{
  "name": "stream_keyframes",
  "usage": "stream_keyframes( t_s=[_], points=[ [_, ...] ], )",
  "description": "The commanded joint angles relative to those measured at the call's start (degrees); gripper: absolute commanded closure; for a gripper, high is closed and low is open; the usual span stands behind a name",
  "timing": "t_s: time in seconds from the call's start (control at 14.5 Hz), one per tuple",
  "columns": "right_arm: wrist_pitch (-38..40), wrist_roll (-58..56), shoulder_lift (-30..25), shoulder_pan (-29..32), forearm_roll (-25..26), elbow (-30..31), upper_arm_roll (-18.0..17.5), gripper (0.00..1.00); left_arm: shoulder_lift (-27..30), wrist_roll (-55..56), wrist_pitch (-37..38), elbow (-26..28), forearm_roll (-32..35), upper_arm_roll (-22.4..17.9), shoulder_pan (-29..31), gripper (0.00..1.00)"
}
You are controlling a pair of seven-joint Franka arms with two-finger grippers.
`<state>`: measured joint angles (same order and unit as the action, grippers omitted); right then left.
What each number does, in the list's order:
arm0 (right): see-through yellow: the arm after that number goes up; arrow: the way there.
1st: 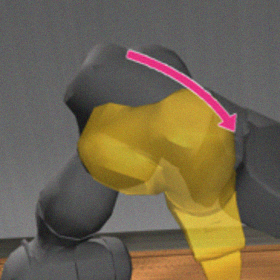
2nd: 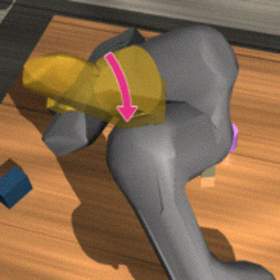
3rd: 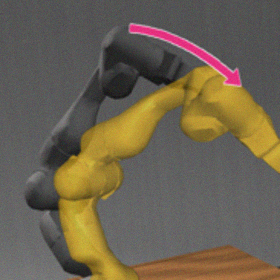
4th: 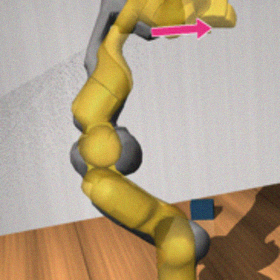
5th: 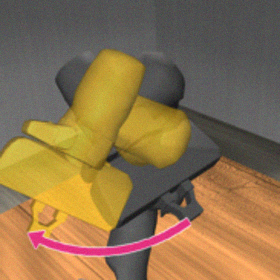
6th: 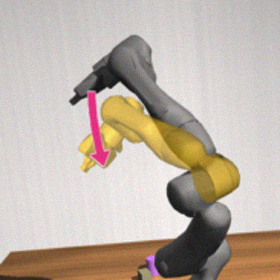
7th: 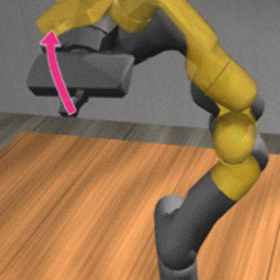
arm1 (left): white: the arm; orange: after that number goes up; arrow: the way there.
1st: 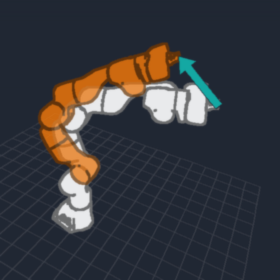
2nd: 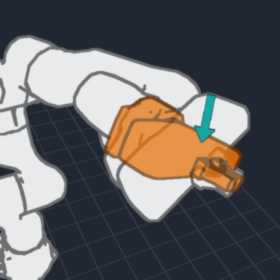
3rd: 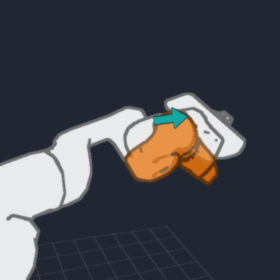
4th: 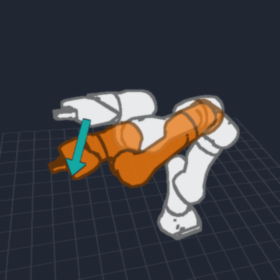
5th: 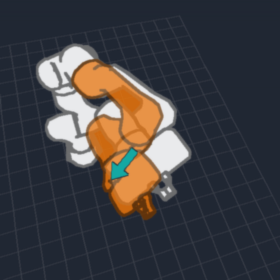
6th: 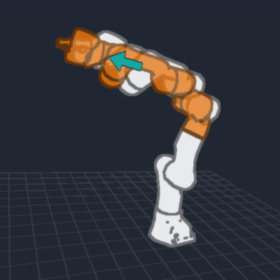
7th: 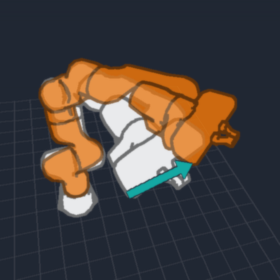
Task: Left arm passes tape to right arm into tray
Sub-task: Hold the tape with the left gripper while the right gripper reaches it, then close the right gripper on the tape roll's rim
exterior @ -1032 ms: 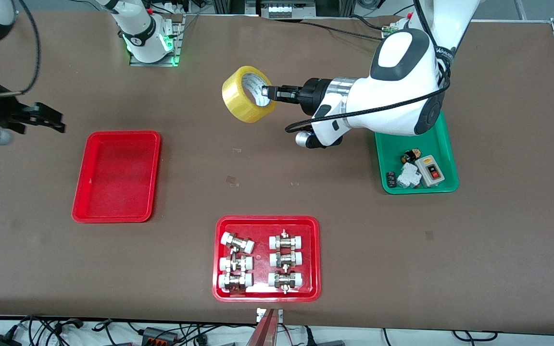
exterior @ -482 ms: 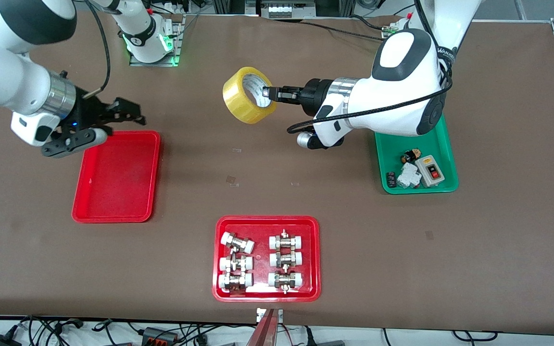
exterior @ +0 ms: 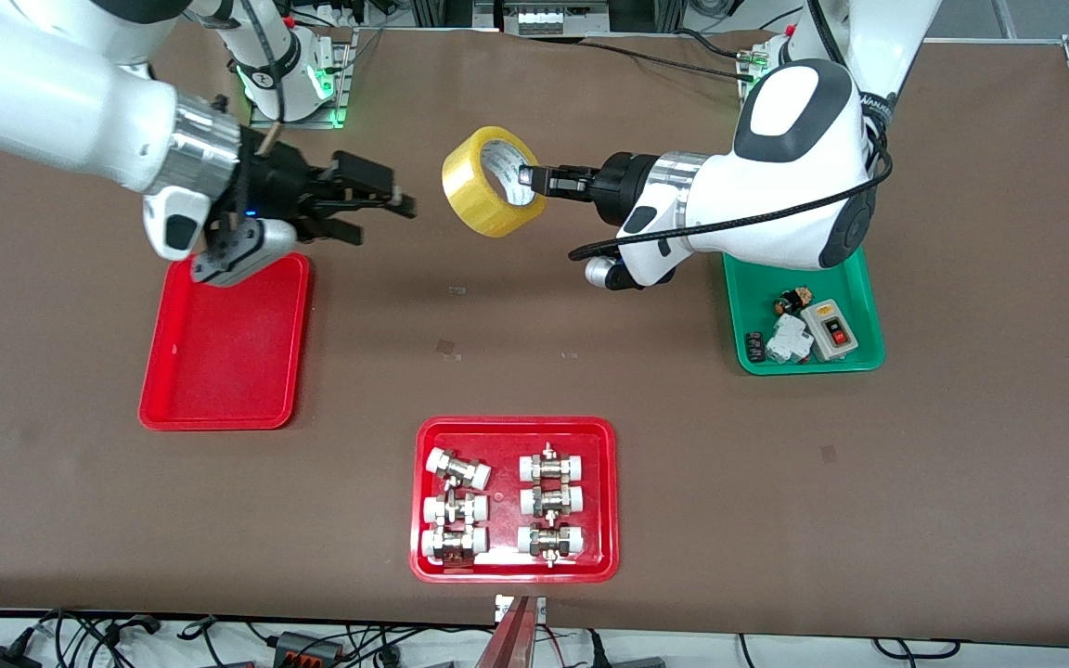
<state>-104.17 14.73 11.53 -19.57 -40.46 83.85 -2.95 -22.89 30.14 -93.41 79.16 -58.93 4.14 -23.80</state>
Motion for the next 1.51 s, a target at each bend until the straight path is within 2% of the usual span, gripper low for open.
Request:
stream_keyframes(
  t_s=[0.0, 0.28, 0.83, 0.89, 1.03, 1.45],
  points=[
    [-2.2, 4.9, 0.9, -2.7, -2.2, -1.7, 0.6, 0.0, 0.7, 0.2, 1.2, -0.8, -0.8, 0.0, 0.2, 1.0],
    [-2.5, 7.9, 1.0, -5.5, -2.2, -1.7, 0.6, 0.0, 0.7, 0.2, 1.2, -0.8, -0.8, -0.1, 0.2, 1.0],
    [-1.8, 6.8, 1.3, -7.0, -2.1, -1.6, 0.6, 0.0, 0.7, 0.1, 1.5, -0.8, -0.7, -0.1, 0.2, 1.0],
    [-1.7, 6.7, 1.3, -7.1, -2.0, -1.6, 0.6, 0.03, 0.7, 0.1, 1.5, -0.8, -0.7, -0.1, 0.2, 1.0],
    [-1.7, 6.6, 1.3, -7.0, -2.0, -1.6, 0.6, 0.22, 0.7, 0.1, 1.7, -0.8, -0.7, -0.1, 0.2, 1.0],
    [-1.6, 6.5, 1.3, -6.8, -1.9, -1.6, 0.6, 0.21, 0.7, 0.0, 1.8, -0.8, -0.7, -0.1, 0.2, 1.0]
  ],
)
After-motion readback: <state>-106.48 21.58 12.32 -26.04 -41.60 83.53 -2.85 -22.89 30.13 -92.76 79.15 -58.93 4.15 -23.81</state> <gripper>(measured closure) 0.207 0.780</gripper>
